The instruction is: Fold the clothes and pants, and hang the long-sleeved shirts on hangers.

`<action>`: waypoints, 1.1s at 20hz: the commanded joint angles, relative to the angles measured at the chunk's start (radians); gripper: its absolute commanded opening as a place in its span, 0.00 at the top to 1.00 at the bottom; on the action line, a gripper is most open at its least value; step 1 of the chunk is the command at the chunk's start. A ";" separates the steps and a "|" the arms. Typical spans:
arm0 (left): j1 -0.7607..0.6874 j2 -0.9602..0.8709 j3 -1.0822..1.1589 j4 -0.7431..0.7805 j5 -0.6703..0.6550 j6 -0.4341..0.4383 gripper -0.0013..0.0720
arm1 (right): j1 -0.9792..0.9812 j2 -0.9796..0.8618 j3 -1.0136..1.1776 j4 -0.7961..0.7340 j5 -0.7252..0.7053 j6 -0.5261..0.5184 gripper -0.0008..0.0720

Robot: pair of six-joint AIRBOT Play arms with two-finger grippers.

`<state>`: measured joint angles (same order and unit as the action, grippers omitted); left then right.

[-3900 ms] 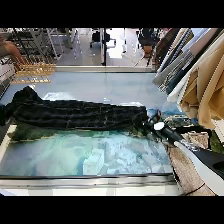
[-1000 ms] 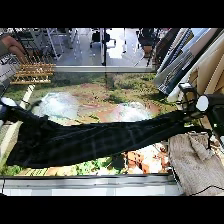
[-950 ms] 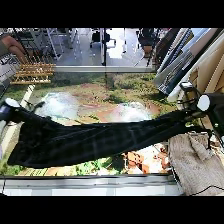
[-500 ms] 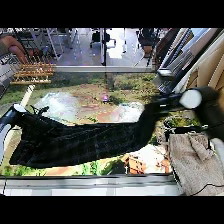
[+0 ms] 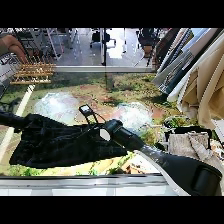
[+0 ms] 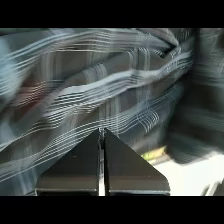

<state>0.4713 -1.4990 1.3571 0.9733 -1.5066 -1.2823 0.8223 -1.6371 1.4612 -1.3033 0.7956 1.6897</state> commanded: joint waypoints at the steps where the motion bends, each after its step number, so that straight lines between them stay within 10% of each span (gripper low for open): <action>1: 0.095 0.036 -0.001 0.000 0.000 0.000 0.96 | -0.055 -0.004 0.016 0.021 0.069 -0.012 0.12; 8: 0.095 0.006 -0.001 0.022 0.002 0.005 0.96 | -0.565 0.195 -0.069 0.122 0.498 -0.169 0.19; 14: 0.052 -0.016 -0.061 0.022 0.003 0.040 0.96 | -0.678 0.143 -0.364 0.407 0.346 -0.428 0.19; 22: 0.010 -0.015 -0.074 0.021 0.006 0.042 0.96 | -0.623 -0.045 -0.364 0.555 0.276 -0.512 0.19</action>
<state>0.4965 -1.5135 1.2861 0.9951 -1.5024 -1.2427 0.1848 -1.6302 1.1030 -0.8139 1.0882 1.2171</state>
